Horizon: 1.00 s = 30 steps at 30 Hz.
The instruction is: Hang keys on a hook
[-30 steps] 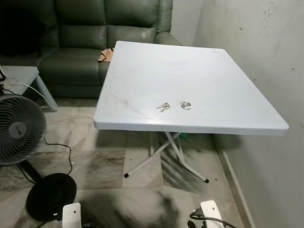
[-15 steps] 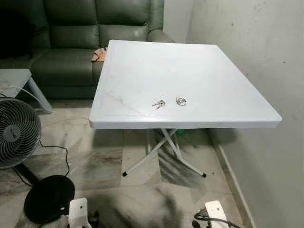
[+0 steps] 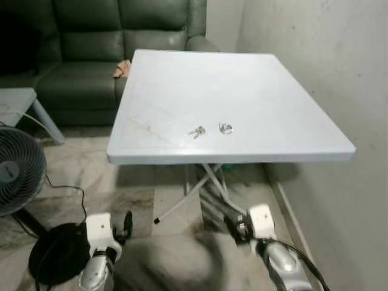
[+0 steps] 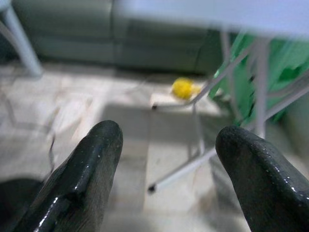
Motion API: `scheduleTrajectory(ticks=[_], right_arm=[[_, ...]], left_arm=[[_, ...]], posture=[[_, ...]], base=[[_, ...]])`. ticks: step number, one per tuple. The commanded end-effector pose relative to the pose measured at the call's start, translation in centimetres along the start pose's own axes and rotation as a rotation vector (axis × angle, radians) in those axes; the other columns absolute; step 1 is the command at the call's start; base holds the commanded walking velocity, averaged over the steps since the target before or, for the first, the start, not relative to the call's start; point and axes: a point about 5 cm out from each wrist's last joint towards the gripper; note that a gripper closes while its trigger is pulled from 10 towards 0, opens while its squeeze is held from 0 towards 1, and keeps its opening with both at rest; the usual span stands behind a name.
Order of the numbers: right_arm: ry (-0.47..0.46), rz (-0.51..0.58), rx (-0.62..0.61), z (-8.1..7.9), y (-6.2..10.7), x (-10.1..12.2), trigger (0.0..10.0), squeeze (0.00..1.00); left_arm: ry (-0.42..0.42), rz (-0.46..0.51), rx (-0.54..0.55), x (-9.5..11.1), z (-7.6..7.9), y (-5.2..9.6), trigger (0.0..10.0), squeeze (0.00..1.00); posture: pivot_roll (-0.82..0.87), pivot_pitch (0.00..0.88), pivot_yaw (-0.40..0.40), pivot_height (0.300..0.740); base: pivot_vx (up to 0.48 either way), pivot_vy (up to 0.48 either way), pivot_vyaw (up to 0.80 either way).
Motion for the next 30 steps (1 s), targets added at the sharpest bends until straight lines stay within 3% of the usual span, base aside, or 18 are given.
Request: scheduleTrajectory(ticks=[1, 4, 8, 14, 17, 23, 30], right_arm=[[-0.007, 0.022, -0.001, 0.1, 0.0, 0.3, 10.0, 0.0], [0.001, 0.049, 0.011, 0.0, -0.1, 0.8, 10.0, 0.0], [0.045, 0.231, 0.085, -1.0, 0.3, 4.1, 10.0, 0.0], [0.037, 0.322, 0.098, -0.9, 0.7, 6.5, 10.0, 0.0], [0.044, 0.355, 0.118, -1.8, 0.8, 7.6, 10.0, 0.0], [0.045, 0.344, 0.139, -2.5, 1.1, 7.6, 10.0, 0.0], [0.047, 0.325, 0.127, -2.4, 1.8, 7.5, 10.0, 0.0]], left_arm=[[-0.003, 0.019, 0.0, 0.3, -0.1, 0.0, 10.0, 0.0], [0.007, 0.044, 0.004, 0.7, -0.1, 0.0, 10.0, 0.0], [0.036, 0.192, 0.04, 4.4, 0.3, 0.8, 10.0, 0.0], [0.045, 0.21, 0.062, 6.0, -0.1, 1.6, 10.0, 0.0], [0.045, 0.195, 0.075, 6.8, -0.2, 1.8, 10.0, 0.0], [0.014, 0.18, 0.068, 7.4, 0.0, 2.3, 10.0, 0.0], [0.076, 0.154, 0.09, 7.5, 0.1, 3.1, 10.0, 0.0]], posture=[[-0.09, 0.0, -0.027, 0.74], [-0.08, 0.0, -0.029, 0.74], [-0.07, 0.0, -0.035, 0.74], [-0.07, 0.0, -0.034, 0.74], [-0.06, 0.0, -0.031, 0.74], [-0.06, 0.0, -0.03, 0.74], [-0.07, 0.0, -0.029, 0.74]], base=[[0.0, 0.0, 0.0], [0.0, 0.0, 0.0], [0.0, 0.0, 0.0], [0.0, 0.0, 0.0], [0.0, 0.0, 0.0], [0.0, 0.0, 0.0], [0.0, 0.0, 0.0]])
Point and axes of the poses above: a point about 5 cm out from each wrist's last joint towards the gripper, its own y axis pointing back from the gripper into the wrist, its own x axis along the axis of the wrist's last joint, z = x × y, and after that the axes turned 10 degrees about -y, right-handed
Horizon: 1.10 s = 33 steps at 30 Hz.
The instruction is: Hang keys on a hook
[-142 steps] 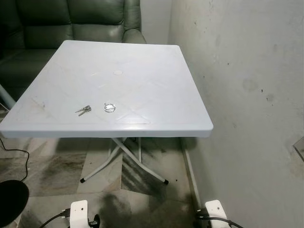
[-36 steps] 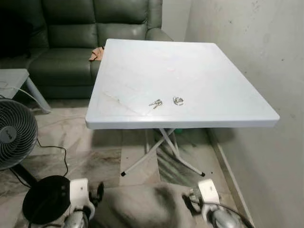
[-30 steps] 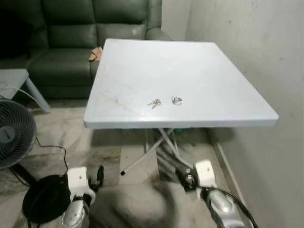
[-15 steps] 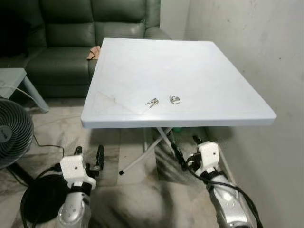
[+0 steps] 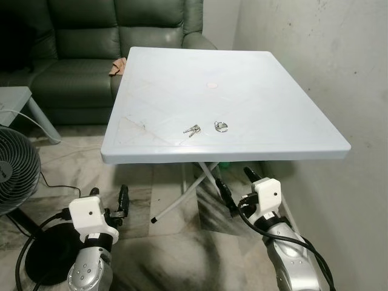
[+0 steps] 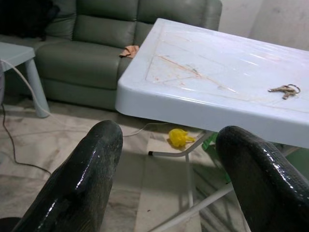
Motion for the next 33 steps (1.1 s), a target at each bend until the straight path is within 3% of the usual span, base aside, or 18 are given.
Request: scheduleTrajectory(ticks=[1, 17, 33], right_arm=[[0.01, 0.012, 0.006, 0.0, -0.02, 0.59, 10.0, 0.0], [0.02, -0.004, 0.02, -0.18, -0.23, 0.87, 10.0, 0.0], [0.021, -0.012, 0.028, -0.25, -0.37, 0.71, 10.0, 0.0]], left_arm=[[0.0, -0.012, -0.008, -0.01, 0.12, 0.21, 10.0, 0.0], [-0.02, -0.008, -0.027, 0.44, 0.3, -0.06, 10.0, 0.0], [-0.025, 0.001, -0.049, 0.59, 0.6, -0.59, 10.0, 0.0]], posture=[[-0.07, 0.0, -0.031, 0.74], [-0.06, 0.0, -0.037, 0.74], [-0.06, 0.0, -0.033, 0.74]], base=[[0.0, 0.0, 0.0], [0.0, 0.0, 0.0], [0.27, 0.0, 0.0]])
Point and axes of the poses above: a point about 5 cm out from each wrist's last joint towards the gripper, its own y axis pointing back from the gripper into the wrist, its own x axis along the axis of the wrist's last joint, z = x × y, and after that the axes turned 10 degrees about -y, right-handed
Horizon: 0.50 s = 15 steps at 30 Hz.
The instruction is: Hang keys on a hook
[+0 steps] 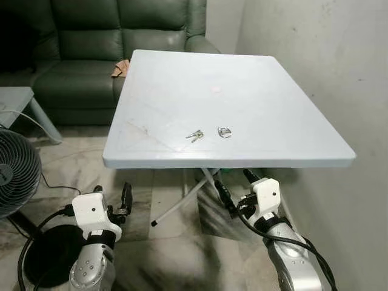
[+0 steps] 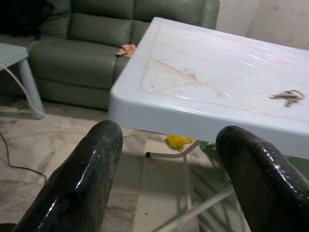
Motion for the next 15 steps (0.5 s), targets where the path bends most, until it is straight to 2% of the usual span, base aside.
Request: scheduleTrajectory(ticks=[1, 7, 15], right_arm=[[0.007, 0.008, 0.003, 0.12, -0.26, 0.38, 10.0, 0.0], [0.047, 0.001, 0.012, 0.12, -0.26, 0.4, 10.0, 0.0], [0.029, 0.004, 0.011, 0.1, -0.39, 0.39, 10.0, 0.0]], left_arm=[[-0.008, -0.003, -0.01, 0.04, 0.05, -0.17, 10.0, 0.0], [-0.009, 0.0, -0.018, 0.13, 0.19, -0.29, 10.0, 0.0], [-0.012, 0.001, -0.024, 0.19, 0.31, -0.34, 10.0, 0.0]], posture=[[-0.06, 0.0, -0.033, 0.74], [-0.06, 0.0, -0.032, 0.74], [-0.06, 0.0, -0.033, 0.74]], base=[[0.292, 0.0, 0.0], [0.29, 0.0, 0.0], [0.289, 0.0, 0.8]])
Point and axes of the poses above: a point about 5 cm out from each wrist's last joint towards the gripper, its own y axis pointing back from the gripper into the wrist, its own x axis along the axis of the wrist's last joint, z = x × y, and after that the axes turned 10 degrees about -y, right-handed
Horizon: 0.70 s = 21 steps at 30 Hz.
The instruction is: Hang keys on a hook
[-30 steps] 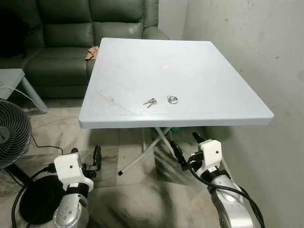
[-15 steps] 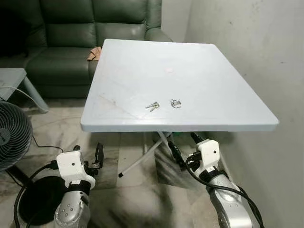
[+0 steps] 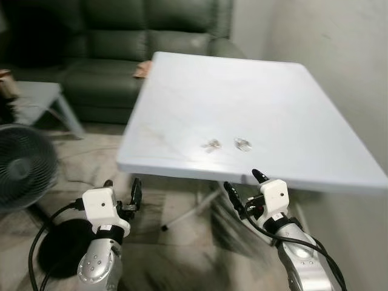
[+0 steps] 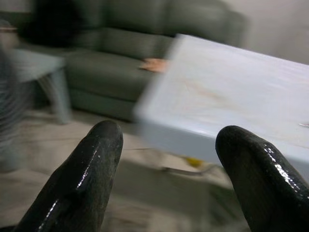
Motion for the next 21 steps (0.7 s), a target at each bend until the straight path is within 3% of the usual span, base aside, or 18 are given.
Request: scheduleTrajectory(ticks=[1, 3, 21], right_arm=[[0.005, 0.018, 0.015, -0.29, -0.53, 0.52, 10.0, 0.0], [0.006, 0.018, 0.015, -0.29, -0.52, 0.51, 10.0, 0.0], [-0.012, 0.019, 0.018, -0.13, -0.84, 0.63, 10.0, 0.0]], left_arm=[[-0.007, -0.011, 0.005, -0.14, -0.25, 0.04, 10.0, 0.0], [-0.007, -0.011, 0.004, -0.14, -0.23, 0.03, 10.0, 0.0], [0.001, -0.013, 0.018, -0.14, -0.24, 0.29, 10.0, 0.0]], posture=[[-0.06, 0.0, -0.033, 0.74], [-0.06, 0.0, -0.033, 0.74], [-0.04, 0.0, -0.048, 0.74]], base=[[0.289, 0.0, 0.8], [0.289, 0.0, 0.8], [0.28, 0.0, 0.0]])
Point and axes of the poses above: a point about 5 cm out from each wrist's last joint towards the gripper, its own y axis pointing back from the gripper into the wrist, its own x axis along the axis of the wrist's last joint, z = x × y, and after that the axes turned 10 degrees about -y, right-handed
